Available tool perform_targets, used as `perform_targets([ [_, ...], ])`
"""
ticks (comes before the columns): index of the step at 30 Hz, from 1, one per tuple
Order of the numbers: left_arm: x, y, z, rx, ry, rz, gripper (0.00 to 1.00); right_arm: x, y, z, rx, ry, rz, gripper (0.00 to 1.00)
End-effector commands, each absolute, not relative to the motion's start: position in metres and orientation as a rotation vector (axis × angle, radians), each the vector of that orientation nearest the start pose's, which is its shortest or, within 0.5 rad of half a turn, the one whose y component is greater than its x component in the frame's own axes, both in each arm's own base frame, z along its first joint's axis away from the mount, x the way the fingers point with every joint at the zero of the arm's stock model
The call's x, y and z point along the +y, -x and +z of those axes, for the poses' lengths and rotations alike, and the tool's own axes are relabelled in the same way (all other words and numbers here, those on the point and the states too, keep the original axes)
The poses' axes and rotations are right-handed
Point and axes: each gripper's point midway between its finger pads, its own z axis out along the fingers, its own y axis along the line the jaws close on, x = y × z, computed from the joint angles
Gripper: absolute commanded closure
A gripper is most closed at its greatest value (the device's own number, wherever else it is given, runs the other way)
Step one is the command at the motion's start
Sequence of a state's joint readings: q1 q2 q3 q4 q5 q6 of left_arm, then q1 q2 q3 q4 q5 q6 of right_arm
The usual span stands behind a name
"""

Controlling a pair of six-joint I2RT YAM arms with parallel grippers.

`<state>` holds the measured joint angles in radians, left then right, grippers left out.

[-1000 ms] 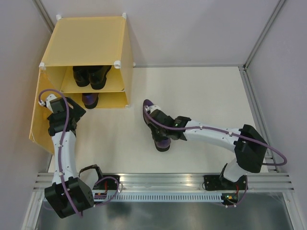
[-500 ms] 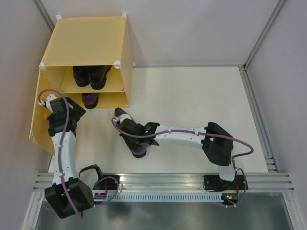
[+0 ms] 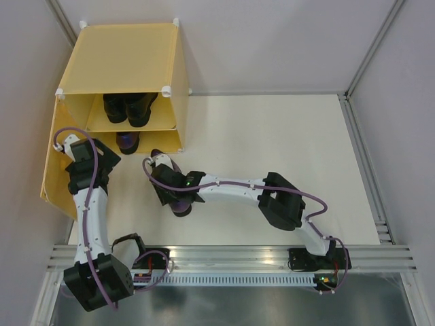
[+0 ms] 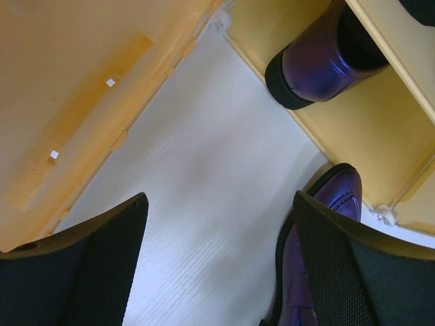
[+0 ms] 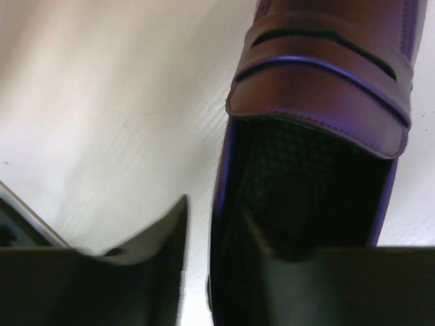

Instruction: Place and organize the shoes in the shoe cabinet

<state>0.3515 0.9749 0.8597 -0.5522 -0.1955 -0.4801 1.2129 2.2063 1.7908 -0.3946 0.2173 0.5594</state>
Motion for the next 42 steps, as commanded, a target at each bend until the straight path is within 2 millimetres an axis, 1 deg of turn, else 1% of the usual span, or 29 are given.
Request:
perform_targets([
  [1, 0.125, -0.263, 0.184, 1.968, 1.011, 0.222, 0.1, 0.547, -0.233, 0.143, 2.202, 0.593, 0.7, 0.52],
  [3, 0.132, -0.257, 0.187, 1.937, 1.047, 0.267, 0.11, 0.539, -0.226, 0.151, 2.205, 0.623, 0.707, 0.45],
  [4, 0.134, -0.255, 0.19, 1.919, 1.057, 0.278, 0.11, 0.535, -0.225, 0.157, 2.198, 0.626, 0.713, 0.39],
  [5, 0.136, -0.252, 0.192, 1.907, 1.065, 0.292, 0.11, 0.524, -0.22, 0.171, 2.18, 0.641, 0.722, 0.37],
  [7, 0.139, -0.25, 0.194, 1.886, 1.083, 0.3, 0.11, 0.511, -0.218, 0.182, 2.159, 0.642, 0.723, 0.3],
  [8, 0.142, -0.248, 0.195, 1.876, 1.096, 0.312, 0.11, 0.497, -0.214, 0.194, 2.14, 0.644, 0.723, 0.29],
  [10, 0.145, -0.247, 0.194, 1.872, 1.111, 0.325, 0.1, 0.482, -0.212, 0.201, 2.127, 0.653, 0.717, 0.26],
  [12, 0.151, -0.244, 0.197, 1.862, 1.133, 0.365, 0.07, 0.456, -0.211, 0.206, 2.124, 0.647, 0.688, 0.23],
  [13, 0.155, -0.241, 0.197, 1.858, 1.15, 0.39, 0.05, 0.447, -0.211, 0.205, 2.125, 0.643, 0.678, 0.21],
  [14, 0.159, -0.238, 0.195, 1.845, 1.181, 0.403, 0.04, 0.43, -0.208, 0.206, 2.121, 0.633, 0.673, 0.21],
  [16, 0.162, -0.234, 0.193, 1.833, 1.217, 0.411, 0.04, 0.411, -0.213, 0.204, 2.122, 0.601, 0.657, 0.19],
  [17, 0.161, -0.235, 0.192, 1.831, 1.224, 0.389, 0.04, 0.399, -0.212, 0.191, 2.134, 0.597, 0.644, 0.19],
  [18, 0.159, -0.238, 0.19, 1.846, 1.216, 0.37, 0.04, 0.388, -0.215, 0.198, 2.117, 0.567, 0.654, 0.18],
  [19, 0.152, -0.243, 0.188, 1.871, 1.193, 0.321, 0.03, 0.376, -0.214, 0.184, 2.139, 0.57, 0.631, 0.18],
  [21, 0.147, -0.248, 0.185, 1.911, 1.158, 0.288, 0.03, 0.362, -0.218, 0.187, 2.122, 0.546, 0.628, 0.16],
  [22, 0.136, -0.255, 0.186, 1.935, 1.113, 0.222, 0.02, 0.352, -0.217, 0.175, 2.139, 0.549, 0.599, 0.16],
  [24, 0.115, -0.264, 0.185, 1.992, 1.02, 0.142, 0.02, 0.341, -0.22, 0.176, 2.126, 0.532, 0.593, 0.14],
  [25, 0.098, -0.269, 0.182, 2.032, 0.967, 0.065, 0.02, 0.334, -0.22, 0.165, 2.14, 0.531, 0.571, 0.14],
  [27, 0.067, -0.273, 0.175, 2.093, 0.88, -0.022, 0.02, 0.326, -0.225, 0.162, 2.131, 0.511, 0.562, 0.13],
  [29, 0.029, -0.272, 0.16, 2.165, 0.823, -0.12, 0.02, 0.316, -0.229, 0.158, 2.129, 0.495, 0.545, 0.13],
  [30, 0.015, -0.27, 0.153, 2.188, 0.818, -0.162, 0.02, 0.313, -0.23, 0.156, 2.132, 0.489, 0.542, 0.13],
  [31, 0.001, -0.265, 0.137, 2.232, 0.817, -0.203, 0.02, 0.308, -0.23, 0.153, 2.132, 0.488, 0.535, 0.13],
  [32, -0.026, -0.264, 0.13, 2.271, 0.78, -0.265, 0.02, 0.305, -0.234, 0.154, 2.124, 0.466, 0.535, 0.13],
  [33, -0.035, -0.261, 0.116, 2.31, 0.783, -0.253, 0.02, 0.303, -0.235, 0.152, 2.124, 0.464, 0.535, 0.13],
  [34, -0.046, -0.26, 0.109, 2.334, 0.766, -0.264, 0.03, 0.299, -0.235, 0.147, 2.131, 0.46, 0.525, 0.13],
  [35, -0.068, -0.258, 0.104, 2.362, 0.73, -0.298, 0.03, 0.298, -0.236, 0.147, 2.128, 0.458, 0.529, 0.13],
  [36, -0.081, -0.257, 0.092, 2.397, 0.717, -0.285, 0.04, 0.295, -0.238, 0.143, 2.133, 0.452, 0.526, 0.13],
  [40, -0.09, -0.259, 0.068, 2.44, 0.737, -0.222, 0.1, 0.287, -0.241, 0.137, 2.142, 0.438, 0.512, 0.13],
  [42, -0.091, -0.256, 0.047, 2.487, 0.772, -0.184, 0.17, 0.284, -0.243, 0.137, 2.135, 0.424, 0.516, 0.13],
])
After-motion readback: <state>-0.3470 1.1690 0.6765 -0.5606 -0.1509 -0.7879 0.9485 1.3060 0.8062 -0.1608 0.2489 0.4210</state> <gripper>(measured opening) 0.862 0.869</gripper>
